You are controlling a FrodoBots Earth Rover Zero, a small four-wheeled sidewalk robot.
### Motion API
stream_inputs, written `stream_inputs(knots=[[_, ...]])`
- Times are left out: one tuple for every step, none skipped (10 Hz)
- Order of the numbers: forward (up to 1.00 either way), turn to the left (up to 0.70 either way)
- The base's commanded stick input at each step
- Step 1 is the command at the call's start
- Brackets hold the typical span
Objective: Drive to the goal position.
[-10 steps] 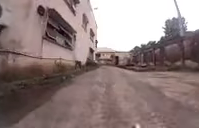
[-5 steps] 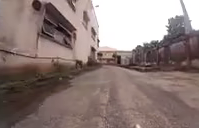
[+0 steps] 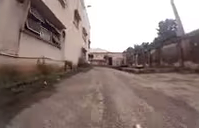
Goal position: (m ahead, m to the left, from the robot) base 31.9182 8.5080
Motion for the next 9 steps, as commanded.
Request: stream_inputs(knots=[[1.00, 0.00], [1.00, 0.00], [1.00, 0.00], [1.00, 0.00], [1.00, 0.00], [1.00, 0.00], [1.00, 0.00], [1.00, 0.00], [1.00, 0.00]])
